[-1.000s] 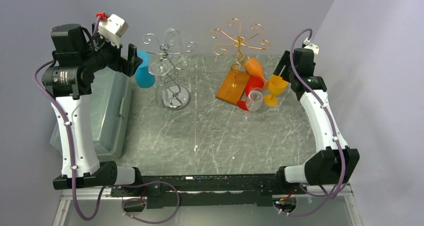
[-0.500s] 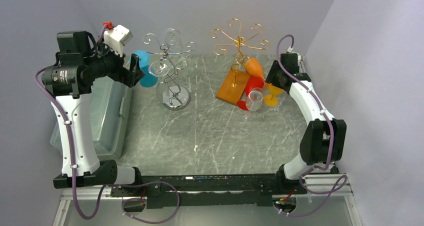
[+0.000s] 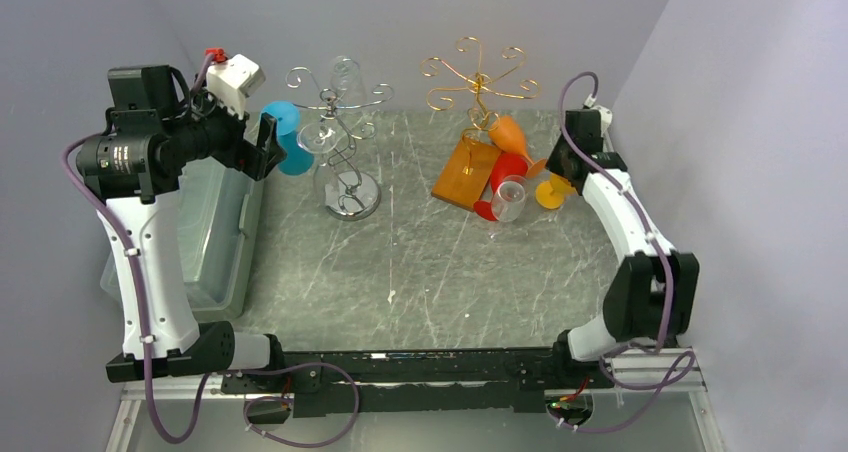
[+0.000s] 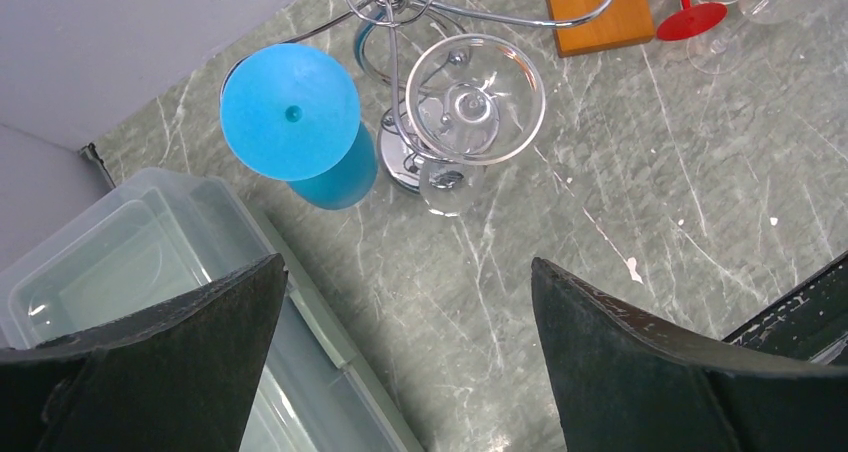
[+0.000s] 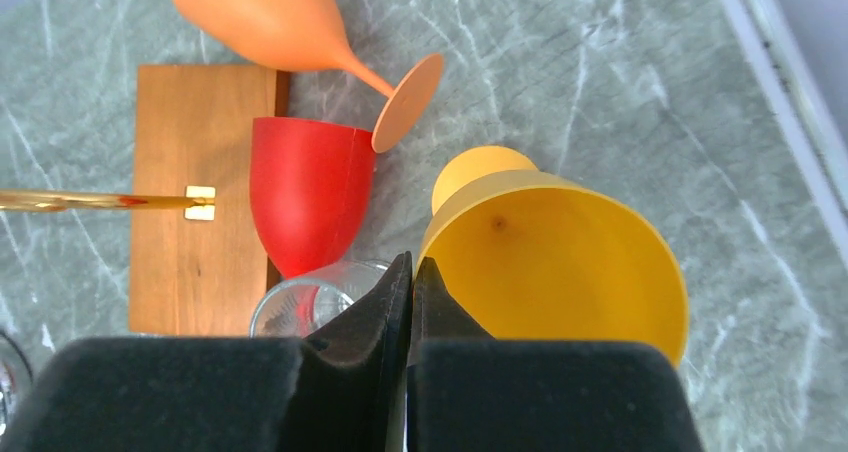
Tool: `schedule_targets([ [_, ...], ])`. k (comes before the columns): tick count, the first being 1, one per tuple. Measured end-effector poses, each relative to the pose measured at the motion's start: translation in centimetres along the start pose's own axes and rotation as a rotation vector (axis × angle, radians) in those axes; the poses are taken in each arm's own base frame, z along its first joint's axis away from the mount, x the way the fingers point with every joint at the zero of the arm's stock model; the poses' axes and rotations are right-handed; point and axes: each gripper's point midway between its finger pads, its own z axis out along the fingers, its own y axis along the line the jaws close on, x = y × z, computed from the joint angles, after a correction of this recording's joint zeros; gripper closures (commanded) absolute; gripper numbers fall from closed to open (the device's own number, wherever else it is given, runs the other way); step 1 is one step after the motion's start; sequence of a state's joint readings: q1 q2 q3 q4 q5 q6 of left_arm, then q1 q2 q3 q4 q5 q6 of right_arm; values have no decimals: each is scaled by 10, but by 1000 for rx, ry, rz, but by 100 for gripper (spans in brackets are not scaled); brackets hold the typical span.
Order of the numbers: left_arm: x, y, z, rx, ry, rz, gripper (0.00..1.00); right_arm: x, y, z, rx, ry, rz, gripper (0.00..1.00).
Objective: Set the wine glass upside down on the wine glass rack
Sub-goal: Pick up the wine glass at the center of the board.
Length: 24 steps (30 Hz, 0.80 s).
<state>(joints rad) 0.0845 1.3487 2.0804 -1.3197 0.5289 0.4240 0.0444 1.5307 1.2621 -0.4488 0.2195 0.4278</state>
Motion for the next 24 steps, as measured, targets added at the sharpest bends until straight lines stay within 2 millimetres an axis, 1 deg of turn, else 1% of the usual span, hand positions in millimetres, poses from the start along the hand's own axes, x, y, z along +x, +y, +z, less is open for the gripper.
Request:
schedule_targets([
  [2, 0, -2, -1, 7, -2, 4, 2, -11, -5, -21, 7, -48, 10, 100],
  [4, -1, -4, -1, 17, -9, 8, 2, -28, -8, -50, -5, -124, 30, 100],
  [6, -3, -7, -1, 36, -20, 9, 2, -49, -11, -85, -30, -216, 57, 100],
  [9, -10, -15, -2, 74, -48, 10, 2, -77, -14, -154, -106, -378, 108, 100],
  [11, -15, -20, -3, 102, -71, 11, 2, -89, -13, -198, -185, -460, 138, 100],
  [13, -21, -25, -3, 136, -103, 13, 2, -98, -4, -235, -280, -510, 154, 100],
  [14, -24, -28, -3, 149, -116, 10, 2, -104, 3, -254, -339, -530, 157, 100],
  [16, -30, -32, -3, 175, -140, 11, 3, -117, 25, -287, -478, -560, 152, 100],
  [17, -32, -34, -3, 186, -150, 13, 4, -120, 35, -297, -534, -562, 148, 100],
  [18, -35, -36, -4, 198, -161, 10, 4, -122, 48, -308, -609, -558, 141, 100],
  [20, -40, -40, -3, 217, -180, 12, 4, -122, 76, -322, -747, -524, 125, 100],
  [22, -43, -43, -3, 233, -191, 7, 4, -120, 102, -331, -848, -486, 105, 100],
  [24, -46, -46, -1, 248, -200, 1, 3, -117, 136, -340, -961, -440, 78, 100],
])
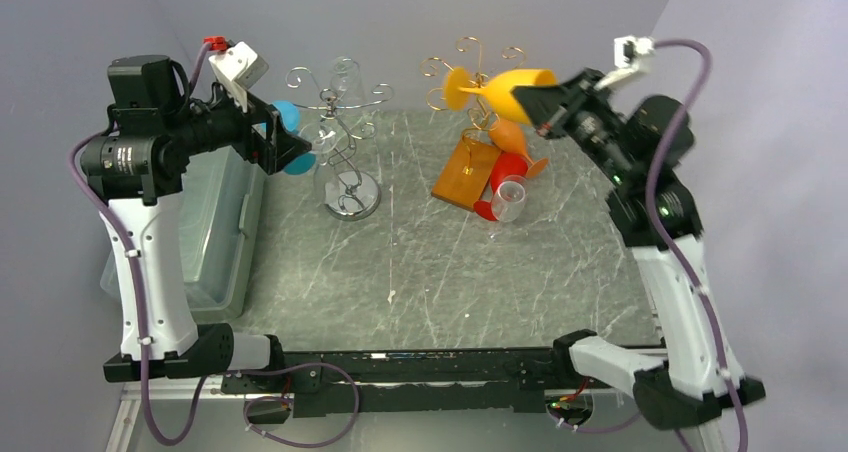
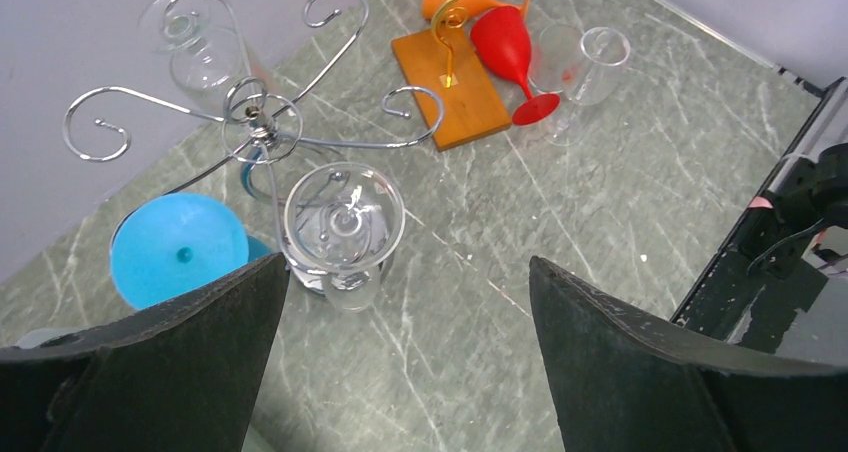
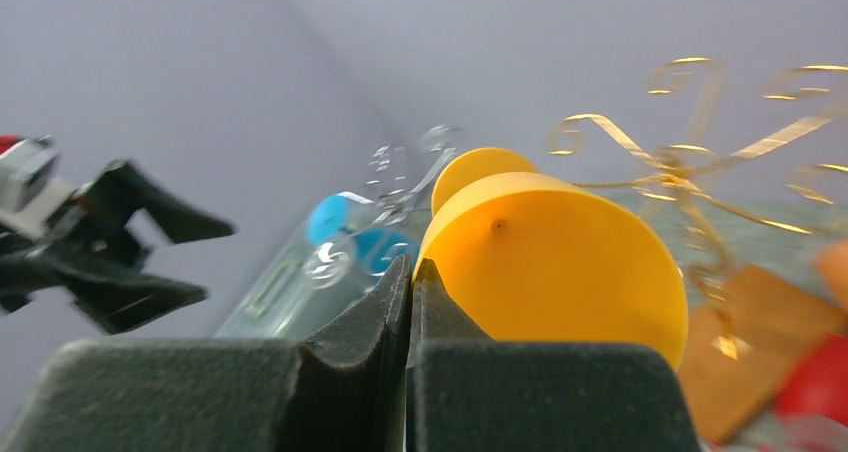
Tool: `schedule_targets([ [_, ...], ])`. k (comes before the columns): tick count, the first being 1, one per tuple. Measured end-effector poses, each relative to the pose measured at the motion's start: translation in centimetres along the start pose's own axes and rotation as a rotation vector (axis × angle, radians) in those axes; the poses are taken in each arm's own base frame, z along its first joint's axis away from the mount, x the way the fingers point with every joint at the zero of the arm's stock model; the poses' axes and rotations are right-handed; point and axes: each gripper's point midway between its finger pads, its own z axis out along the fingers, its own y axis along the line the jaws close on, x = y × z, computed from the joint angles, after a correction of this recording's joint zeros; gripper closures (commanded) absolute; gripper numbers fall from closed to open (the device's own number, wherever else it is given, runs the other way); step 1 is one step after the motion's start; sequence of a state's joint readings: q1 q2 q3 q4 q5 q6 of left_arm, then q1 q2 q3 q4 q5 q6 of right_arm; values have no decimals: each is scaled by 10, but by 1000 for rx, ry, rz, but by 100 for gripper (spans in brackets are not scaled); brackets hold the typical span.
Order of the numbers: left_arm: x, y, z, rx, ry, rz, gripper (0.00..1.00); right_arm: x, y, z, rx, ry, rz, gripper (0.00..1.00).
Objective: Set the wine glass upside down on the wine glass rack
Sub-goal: Pick up the wine glass at the center of the board, then turn the wine glass upside down at the wine rack.
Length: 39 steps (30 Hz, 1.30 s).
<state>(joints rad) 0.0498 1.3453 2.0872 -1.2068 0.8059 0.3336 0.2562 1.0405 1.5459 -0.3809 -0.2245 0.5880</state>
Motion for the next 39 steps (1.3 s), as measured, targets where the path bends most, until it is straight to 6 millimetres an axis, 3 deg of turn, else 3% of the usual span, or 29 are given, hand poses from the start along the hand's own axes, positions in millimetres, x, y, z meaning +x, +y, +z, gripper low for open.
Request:
schedule_targets([
  [4, 2, -4, 8, 30, -1, -19, 1, 23, 46, 42, -168, 85, 37, 100],
  [7, 8, -6, 16, 51, 11, -36, 1, 58, 76, 75, -246, 170, 56, 100],
  [11, 13, -9, 26, 70, 24, -39, 0, 95, 101, 98, -302, 248, 70, 100],
  [16, 18, -6, 33, 66, 33, -35, 1, 112, 119, 102, -342, 270, 76, 100],
  [21, 22, 0, 40, 58, 33, -35, 1, 100, 142, 97, -412, 215, 80, 100],
  [26, 24, 4, 48, 65, 25, -70, 7, 100, 158, 90, -469, 186, 86, 100],
  [32, 11, 8, 53, 69, -22, -72, 32, 116, 170, 85, -513, 195, 93, 100],
  [37, 11, 10, 55, 70, -25, -50, 87, 128, 174, 75, -546, 192, 88, 100],
  [38, 11, 10, 55, 70, -24, -54, 95, 128, 175, 74, -552, 189, 86, 97],
  [39, 11, 11, 56, 64, -24, -53, 98, 131, 174, 71, -557, 191, 80, 87],
])
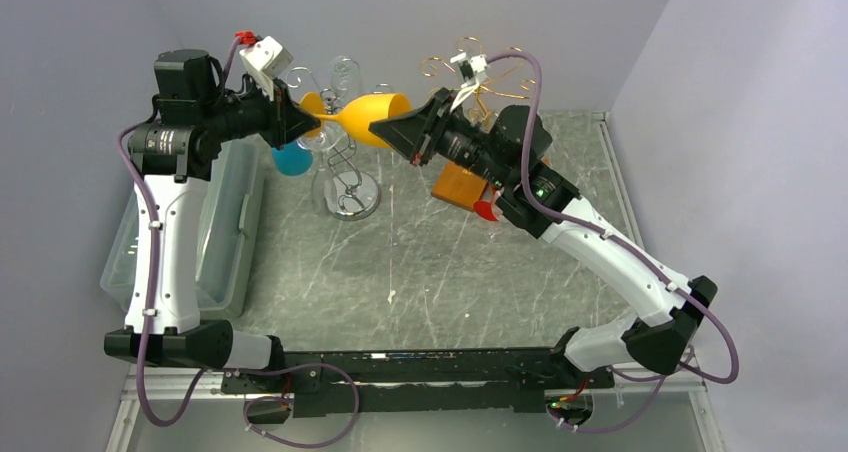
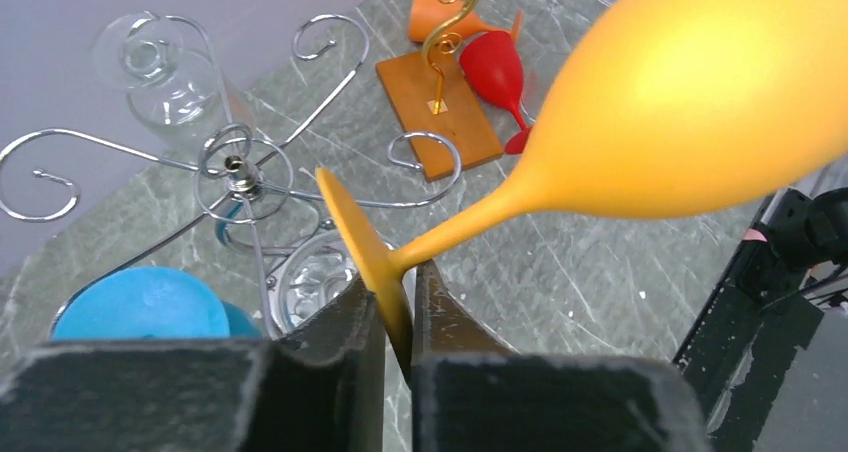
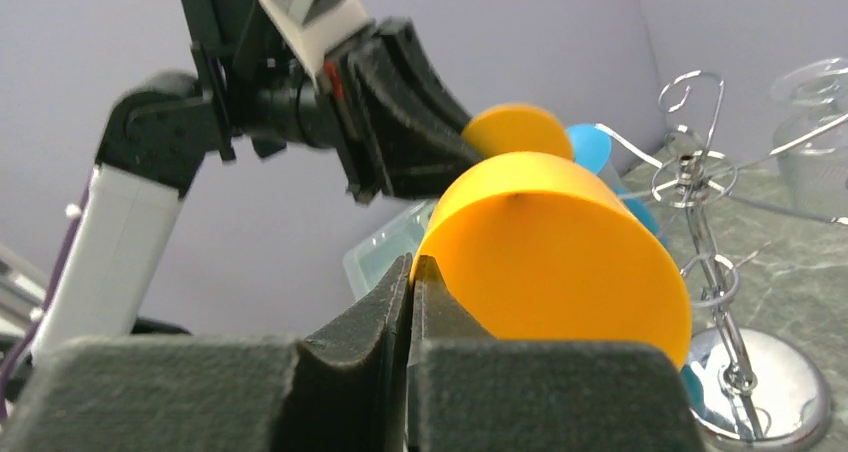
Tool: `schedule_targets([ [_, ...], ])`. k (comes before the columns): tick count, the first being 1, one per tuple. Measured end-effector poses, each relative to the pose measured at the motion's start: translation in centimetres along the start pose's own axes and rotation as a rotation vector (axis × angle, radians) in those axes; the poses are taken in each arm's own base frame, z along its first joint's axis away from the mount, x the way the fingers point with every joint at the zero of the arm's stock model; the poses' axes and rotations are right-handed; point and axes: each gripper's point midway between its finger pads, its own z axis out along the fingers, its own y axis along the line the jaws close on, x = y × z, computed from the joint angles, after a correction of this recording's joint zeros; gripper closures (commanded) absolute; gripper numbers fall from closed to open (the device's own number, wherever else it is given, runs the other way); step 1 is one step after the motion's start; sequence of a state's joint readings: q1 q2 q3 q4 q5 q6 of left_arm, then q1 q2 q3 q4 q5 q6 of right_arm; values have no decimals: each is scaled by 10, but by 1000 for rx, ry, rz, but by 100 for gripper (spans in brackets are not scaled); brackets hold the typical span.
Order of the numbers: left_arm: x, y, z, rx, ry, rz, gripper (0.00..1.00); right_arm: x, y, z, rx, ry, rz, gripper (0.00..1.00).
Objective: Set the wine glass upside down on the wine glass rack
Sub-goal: Turn the wine glass upside down at the wine rack.
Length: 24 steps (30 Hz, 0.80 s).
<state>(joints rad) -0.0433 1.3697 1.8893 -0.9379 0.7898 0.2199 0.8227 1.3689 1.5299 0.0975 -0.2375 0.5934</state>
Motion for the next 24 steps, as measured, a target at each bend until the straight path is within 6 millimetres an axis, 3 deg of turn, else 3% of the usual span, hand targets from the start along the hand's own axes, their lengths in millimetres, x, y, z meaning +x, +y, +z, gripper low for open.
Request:
schedule_targets([
  [4, -5, 9, 0, -39, -13, 47, 100, 20, 4, -7, -20, 53, -7, 39],
  [7, -7, 15, -1, -60, -18, 107, 100, 21, 3, -17, -5, 77, -33, 12],
  [9, -12, 19, -3, -74, -26, 168, 100, 19, 4, -29, 12, 107, -67, 4],
  [14, -31, 14, -18, -92, -68, 390, 100, -7, 18, -63, 56, 133, -184, 0],
  [18, -37, -7, -35, -85, -136, 614, 100, -42, 41, -85, 45, 96, -267, 0],
  [21, -33, -33, -48, -55, -206, 770, 100, -47, 48, -80, 12, 99, -281, 0],
  [24, -38, -53, -58, -27, -273, 901, 100, -30, 46, -64, -34, 150, -266, 0],
])
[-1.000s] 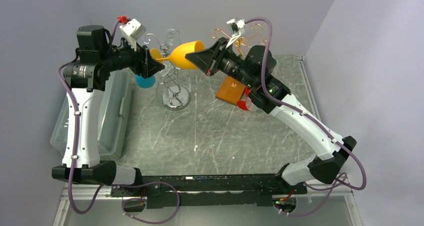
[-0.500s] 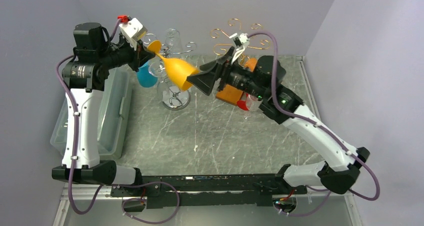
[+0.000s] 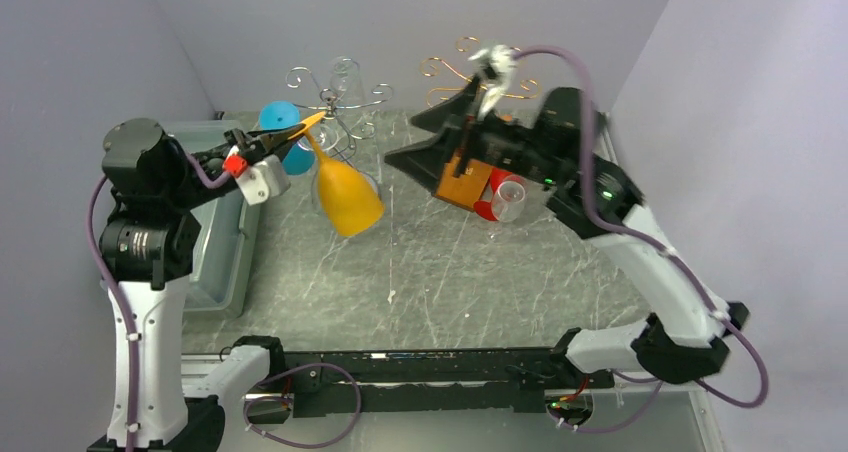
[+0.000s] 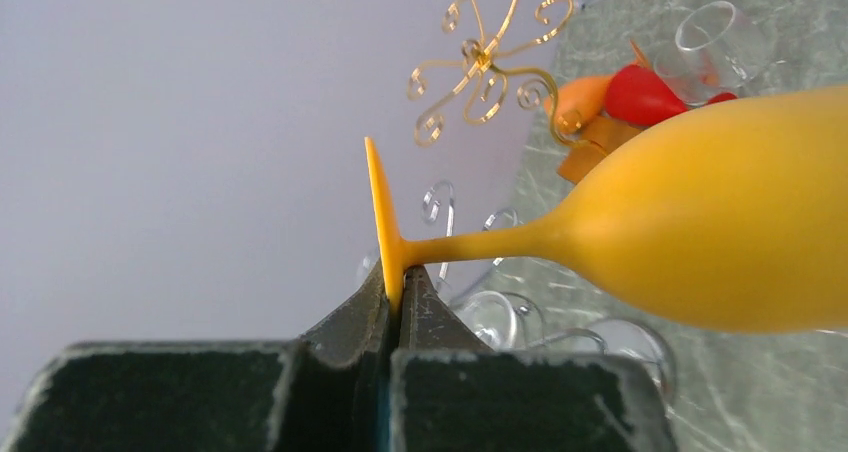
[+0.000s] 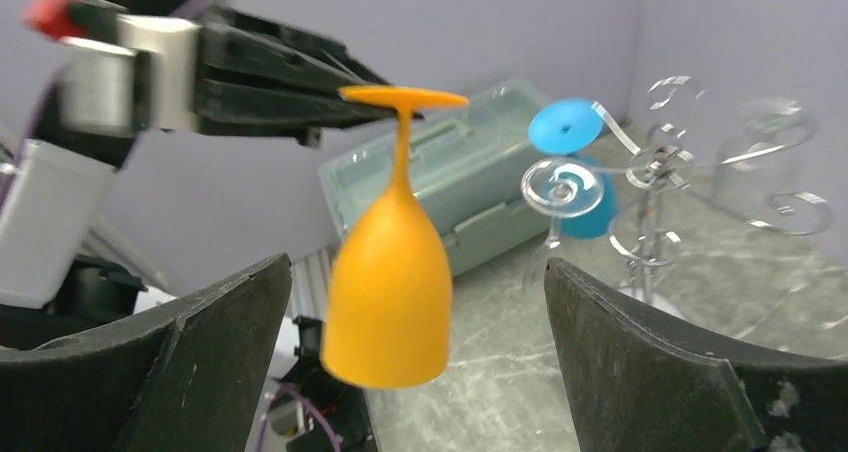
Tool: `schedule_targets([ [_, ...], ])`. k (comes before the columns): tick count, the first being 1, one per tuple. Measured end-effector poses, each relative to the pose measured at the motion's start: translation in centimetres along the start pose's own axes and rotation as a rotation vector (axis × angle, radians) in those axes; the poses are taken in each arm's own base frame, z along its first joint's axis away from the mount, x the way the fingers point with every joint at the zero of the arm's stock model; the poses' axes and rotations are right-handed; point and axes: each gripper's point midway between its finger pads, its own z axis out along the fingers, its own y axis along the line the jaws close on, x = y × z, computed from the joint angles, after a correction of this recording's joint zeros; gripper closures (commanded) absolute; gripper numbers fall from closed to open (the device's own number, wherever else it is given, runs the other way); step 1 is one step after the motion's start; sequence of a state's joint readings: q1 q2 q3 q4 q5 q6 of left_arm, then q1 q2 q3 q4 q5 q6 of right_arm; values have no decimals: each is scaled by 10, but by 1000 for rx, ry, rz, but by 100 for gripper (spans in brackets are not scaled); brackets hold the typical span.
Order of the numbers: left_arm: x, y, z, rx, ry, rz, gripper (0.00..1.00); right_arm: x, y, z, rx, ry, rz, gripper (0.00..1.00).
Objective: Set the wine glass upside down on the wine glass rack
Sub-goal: Turn the wine glass upside down at the wine rack.
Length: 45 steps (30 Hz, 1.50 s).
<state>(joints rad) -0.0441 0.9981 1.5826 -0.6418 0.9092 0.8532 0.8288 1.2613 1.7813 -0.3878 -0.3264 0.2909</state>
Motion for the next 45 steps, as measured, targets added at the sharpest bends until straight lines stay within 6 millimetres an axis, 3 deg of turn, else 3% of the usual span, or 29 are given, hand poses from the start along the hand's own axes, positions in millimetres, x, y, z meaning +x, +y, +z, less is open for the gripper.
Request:
schedule_targets([
  [2, -15, 1, -3, -1, -46, 79, 100, 18, 0, 18, -39, 48, 18, 0],
  [4, -23, 5, -5, -10, -70, 139, 100, 52, -6, 43, -58, 127, 48, 0],
  [8, -25, 8, -4, -15, -77, 203, 100, 114, 0, 69, -105, 265, 103, 0],
  [12, -19, 10, 1, -5, -77, 211, 100, 127, 16, 72, -157, 284, 108, 0],
  [17, -20, 10, 0, -3, -79, 224, 100, 139, 16, 74, -174, 271, 134, 1],
  [21, -22, 10, 0, -5, -84, 231, 100, 154, 16, 76, -176, 285, 157, 24],
  [22, -22, 10, 0, -3, -87, 232, 90, 155, 15, 76, -174, 286, 160, 31],
  [23, -23, 10, 0, -4, -88, 233, 73, 155, 15, 77, -173, 283, 160, 36],
  [25, -24, 13, 0, -13, -93, 250, 55, 153, 13, 78, -162, 270, 151, 43],
  [27, -24, 12, 0, -13, -95, 244, 14, 151, 7, 79, -129, 246, 139, 44],
  [28, -25, 11, 0, -12, -95, 235, 4, 151, 3, 77, -104, 238, 127, 45],
  [34, -21, 10, -3, -23, -61, 120, 1, 139, -30, 57, 49, 175, 46, 45],
  [39, -18, 25, -6, -67, 13, -26, 1, 126, -77, 30, 214, 125, -19, 45],
  [45, -3, 22, -14, -96, 140, -257, 0, 150, -131, 15, 364, 175, -44, 45],
])
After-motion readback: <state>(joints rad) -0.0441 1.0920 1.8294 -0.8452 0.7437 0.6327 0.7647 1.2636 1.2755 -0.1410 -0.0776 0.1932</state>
